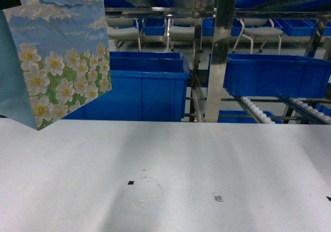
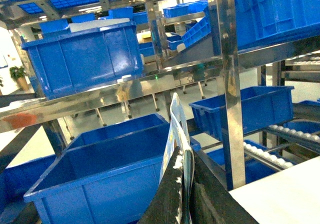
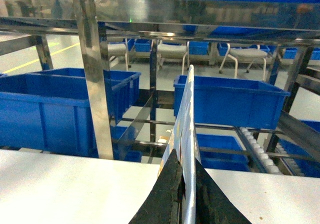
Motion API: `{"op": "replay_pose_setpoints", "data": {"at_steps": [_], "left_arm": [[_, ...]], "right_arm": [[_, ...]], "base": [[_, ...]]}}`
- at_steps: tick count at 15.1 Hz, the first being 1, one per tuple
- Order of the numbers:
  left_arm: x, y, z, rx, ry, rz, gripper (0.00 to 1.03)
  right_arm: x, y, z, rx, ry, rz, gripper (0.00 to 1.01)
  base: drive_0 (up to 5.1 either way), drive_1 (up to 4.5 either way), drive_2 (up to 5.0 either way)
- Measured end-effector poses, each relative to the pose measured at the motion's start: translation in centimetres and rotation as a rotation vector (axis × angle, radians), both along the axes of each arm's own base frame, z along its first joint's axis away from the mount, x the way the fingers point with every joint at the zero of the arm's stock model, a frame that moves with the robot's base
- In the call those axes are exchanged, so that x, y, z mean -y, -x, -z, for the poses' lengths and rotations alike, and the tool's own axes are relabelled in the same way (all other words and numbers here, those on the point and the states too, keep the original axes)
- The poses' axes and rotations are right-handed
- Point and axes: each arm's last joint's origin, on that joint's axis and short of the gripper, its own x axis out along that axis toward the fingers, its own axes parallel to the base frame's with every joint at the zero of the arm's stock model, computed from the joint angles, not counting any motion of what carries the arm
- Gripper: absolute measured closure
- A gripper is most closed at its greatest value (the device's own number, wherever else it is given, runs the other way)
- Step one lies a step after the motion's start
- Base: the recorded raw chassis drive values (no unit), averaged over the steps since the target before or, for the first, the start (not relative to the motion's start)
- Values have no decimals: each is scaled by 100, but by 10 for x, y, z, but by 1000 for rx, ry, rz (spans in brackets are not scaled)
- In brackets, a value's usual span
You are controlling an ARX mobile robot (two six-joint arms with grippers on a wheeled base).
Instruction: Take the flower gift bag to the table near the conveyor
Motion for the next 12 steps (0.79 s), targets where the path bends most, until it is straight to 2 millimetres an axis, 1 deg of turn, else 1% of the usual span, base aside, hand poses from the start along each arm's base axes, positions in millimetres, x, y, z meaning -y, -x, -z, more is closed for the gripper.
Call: {"op": "replay_pose_setpoints", "data": {"at_steps": [3, 6, 8, 10, 12], "left_arm": [[0, 0, 0, 0, 0, 0, 101], [0, 0, 0, 0, 0, 0, 101], [0, 0, 0, 0, 0, 0, 101], [0, 0, 0, 0, 0, 0, 101], [0, 0, 0, 0, 0, 0, 101]], "right_arm": [[1, -26, 20, -82, -9, -34, 98], [-3, -43, 31, -107, -6, -60, 98], [-8, -47, 43, -156, -5, -89, 98], [-17, -48, 53, -183, -2, -124, 98], [-16, -47, 64, -223, -4, -101, 98]], "base": [[0, 0, 0], [0, 0, 0], [0, 0, 0], [0, 0, 0], [0, 0, 0]]}}
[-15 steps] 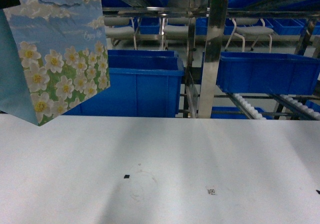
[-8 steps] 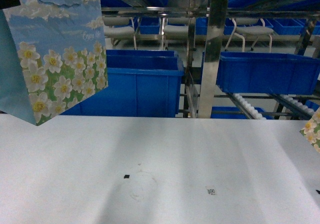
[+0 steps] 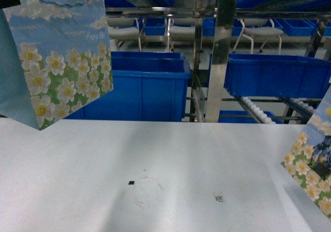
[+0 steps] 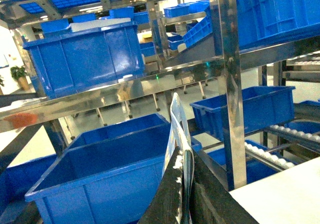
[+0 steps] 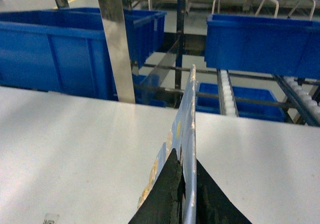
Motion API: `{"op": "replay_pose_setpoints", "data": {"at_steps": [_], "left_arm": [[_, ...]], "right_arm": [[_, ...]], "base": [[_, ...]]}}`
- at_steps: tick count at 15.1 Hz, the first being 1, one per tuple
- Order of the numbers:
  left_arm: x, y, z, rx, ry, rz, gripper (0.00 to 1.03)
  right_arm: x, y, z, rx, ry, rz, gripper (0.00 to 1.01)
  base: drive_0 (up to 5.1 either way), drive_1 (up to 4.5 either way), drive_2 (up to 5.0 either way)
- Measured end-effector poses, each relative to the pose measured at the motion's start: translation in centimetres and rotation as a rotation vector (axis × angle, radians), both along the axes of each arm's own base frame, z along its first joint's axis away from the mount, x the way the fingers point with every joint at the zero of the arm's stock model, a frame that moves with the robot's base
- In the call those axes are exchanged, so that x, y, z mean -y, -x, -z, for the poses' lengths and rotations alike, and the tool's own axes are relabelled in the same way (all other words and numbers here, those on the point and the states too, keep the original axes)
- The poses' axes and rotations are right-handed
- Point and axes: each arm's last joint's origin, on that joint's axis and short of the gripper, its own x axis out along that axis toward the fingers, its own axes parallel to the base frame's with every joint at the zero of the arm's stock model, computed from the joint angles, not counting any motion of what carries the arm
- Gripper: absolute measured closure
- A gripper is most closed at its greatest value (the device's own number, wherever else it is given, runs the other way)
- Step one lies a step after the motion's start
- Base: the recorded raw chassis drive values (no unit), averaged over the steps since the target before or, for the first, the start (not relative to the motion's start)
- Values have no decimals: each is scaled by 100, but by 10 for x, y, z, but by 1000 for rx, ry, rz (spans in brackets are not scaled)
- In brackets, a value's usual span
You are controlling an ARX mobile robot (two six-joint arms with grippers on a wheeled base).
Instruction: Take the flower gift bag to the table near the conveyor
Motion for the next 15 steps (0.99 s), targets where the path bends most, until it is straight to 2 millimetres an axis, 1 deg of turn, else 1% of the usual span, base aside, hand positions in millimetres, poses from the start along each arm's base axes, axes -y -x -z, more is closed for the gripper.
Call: {"op": "replay_pose_setpoints", "data": {"at_steps": [1, 3, 6, 9, 11, 14, 15], "left_arm": [[0, 0, 0, 0, 0, 0, 101], [0, 0, 0, 0, 0, 0, 101], [0, 0, 0, 0, 0, 0, 101], [0, 0, 0, 0, 0, 0, 101], [0, 0, 0, 0, 0, 0, 101], [0, 0, 0, 0, 0, 0, 101], [0, 0, 0, 0, 0, 0, 101]], "right_arm": [[2, 3, 6, -28, 14, 17, 98], [4, 5, 8, -43, 16, 29, 98], [15, 7, 11, -40, 28, 67, 98], [30, 9, 28, -102, 18, 95, 98], [37, 10, 33, -110, 17, 119, 98], [40, 14, 40, -129, -2, 100, 98], [37, 18, 42, -142, 8, 89, 96]], "base": [[0, 0, 0], [0, 0, 0], [0, 0, 0], [0, 0, 0], [0, 0, 0], [0, 0, 0], [0, 0, 0]]}}
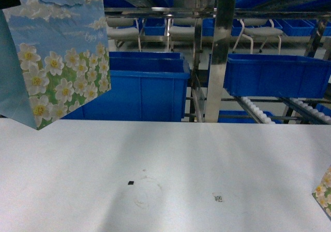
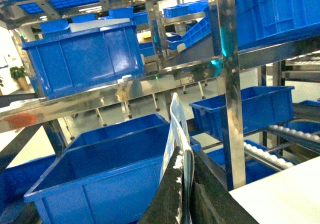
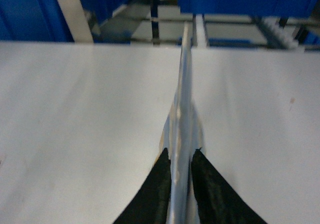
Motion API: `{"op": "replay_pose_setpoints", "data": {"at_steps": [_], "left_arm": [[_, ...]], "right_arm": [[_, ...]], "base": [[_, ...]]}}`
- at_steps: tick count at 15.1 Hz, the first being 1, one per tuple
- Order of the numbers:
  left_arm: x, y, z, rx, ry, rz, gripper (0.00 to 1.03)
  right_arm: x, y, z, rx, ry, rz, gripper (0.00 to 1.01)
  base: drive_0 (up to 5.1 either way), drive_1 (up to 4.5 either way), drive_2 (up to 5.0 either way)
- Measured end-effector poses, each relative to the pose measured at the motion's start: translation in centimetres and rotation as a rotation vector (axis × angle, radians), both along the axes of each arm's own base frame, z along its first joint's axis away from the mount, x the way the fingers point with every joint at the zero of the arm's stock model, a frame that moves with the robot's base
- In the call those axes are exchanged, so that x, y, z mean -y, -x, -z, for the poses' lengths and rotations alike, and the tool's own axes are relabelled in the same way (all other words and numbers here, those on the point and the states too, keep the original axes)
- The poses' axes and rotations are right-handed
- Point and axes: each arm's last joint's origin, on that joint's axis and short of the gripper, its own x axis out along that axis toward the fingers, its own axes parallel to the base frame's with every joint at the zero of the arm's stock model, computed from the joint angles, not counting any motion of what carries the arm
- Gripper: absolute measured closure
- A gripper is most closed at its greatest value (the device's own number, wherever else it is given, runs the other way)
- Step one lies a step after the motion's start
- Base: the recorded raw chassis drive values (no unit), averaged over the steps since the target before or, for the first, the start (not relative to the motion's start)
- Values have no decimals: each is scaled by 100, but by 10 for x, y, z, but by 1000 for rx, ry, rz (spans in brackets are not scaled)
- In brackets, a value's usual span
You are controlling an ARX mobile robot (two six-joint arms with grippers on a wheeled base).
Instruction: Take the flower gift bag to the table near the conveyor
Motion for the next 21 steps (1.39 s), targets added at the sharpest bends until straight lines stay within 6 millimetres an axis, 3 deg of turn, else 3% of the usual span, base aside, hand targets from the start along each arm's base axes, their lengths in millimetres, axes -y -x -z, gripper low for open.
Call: {"op": "replay_pose_setpoints", "data": {"at_steps": [2, 7, 10, 15, 21], "left_arm": [[0, 0, 0, 0, 0, 0, 101], [0, 0, 0, 0, 0, 0, 101], [0, 0, 0, 0, 0, 0, 101], [0, 0, 0, 0, 0, 0, 101], [0, 0, 0, 0, 0, 0, 101]], "right_arm": [[-9, 16, 12, -95, 1, 1, 68], [-18, 19, -11, -10, 53, 48, 3], [-24, 25, -38, 111, 90, 101, 3], [-33, 56, -86, 351, 115, 166, 3], [-49, 101, -108, 400, 123, 152, 3]], "base": [[0, 0, 0], [0, 0, 0], [0, 0, 0], [0, 0, 0], [0, 0, 0]]}}
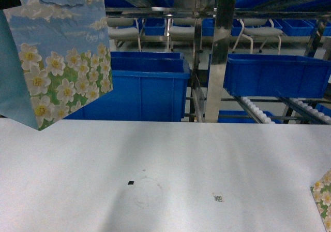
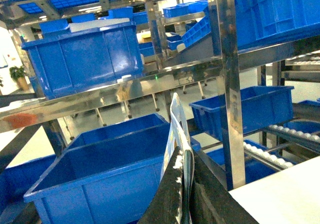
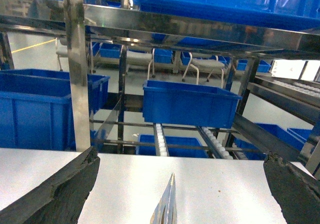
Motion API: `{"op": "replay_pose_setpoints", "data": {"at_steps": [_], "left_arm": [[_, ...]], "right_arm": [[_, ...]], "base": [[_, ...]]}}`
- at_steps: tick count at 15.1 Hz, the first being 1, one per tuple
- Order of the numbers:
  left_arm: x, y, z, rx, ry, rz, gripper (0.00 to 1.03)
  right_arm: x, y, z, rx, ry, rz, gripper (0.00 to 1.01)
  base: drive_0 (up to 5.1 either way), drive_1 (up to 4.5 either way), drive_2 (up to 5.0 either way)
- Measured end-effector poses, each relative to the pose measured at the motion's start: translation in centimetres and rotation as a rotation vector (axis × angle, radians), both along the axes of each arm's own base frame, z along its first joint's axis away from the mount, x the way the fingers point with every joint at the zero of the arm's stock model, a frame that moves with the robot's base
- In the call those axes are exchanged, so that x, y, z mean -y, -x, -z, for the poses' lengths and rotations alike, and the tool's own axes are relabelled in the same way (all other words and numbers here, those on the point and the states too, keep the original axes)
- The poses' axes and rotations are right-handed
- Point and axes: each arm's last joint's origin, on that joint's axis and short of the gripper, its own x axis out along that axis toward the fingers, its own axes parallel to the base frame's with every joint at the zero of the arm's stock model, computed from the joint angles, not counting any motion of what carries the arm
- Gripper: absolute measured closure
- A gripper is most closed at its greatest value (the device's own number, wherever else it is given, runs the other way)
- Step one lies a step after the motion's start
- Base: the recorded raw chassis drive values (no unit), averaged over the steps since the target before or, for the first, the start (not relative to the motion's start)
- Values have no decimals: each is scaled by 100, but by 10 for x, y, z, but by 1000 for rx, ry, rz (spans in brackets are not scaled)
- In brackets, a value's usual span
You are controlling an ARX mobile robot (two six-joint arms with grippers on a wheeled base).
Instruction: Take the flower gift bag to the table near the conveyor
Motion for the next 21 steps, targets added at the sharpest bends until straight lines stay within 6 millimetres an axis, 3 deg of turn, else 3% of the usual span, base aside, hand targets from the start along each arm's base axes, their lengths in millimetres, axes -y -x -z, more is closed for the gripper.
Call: {"op": "replay_pose_setpoints", "data": {"at_steps": [5, 11, 14, 16, 21], "left_arm": [[0, -6, 4, 5, 21, 0, 101], [2, -59, 70, -111, 79, -82, 101], [13, -84, 86, -147, 119, -70, 101], [20, -94, 100, -188, 132, -61, 101], [31, -94, 116, -237, 136, -51, 101]], "right_arm": [[-1, 5, -3, 31, -5, 12, 3], [-1, 5, -3, 31, -5, 12, 3], [-1, 5, -3, 31, -5, 12, 3], [-1, 5, -3, 31, -5, 12, 3], [-1, 5, -3, 31, -5, 12, 3]], "base": [[0, 0, 0], [0, 0, 0], [0, 0, 0], [0, 0, 0], [0, 0, 0]]}}
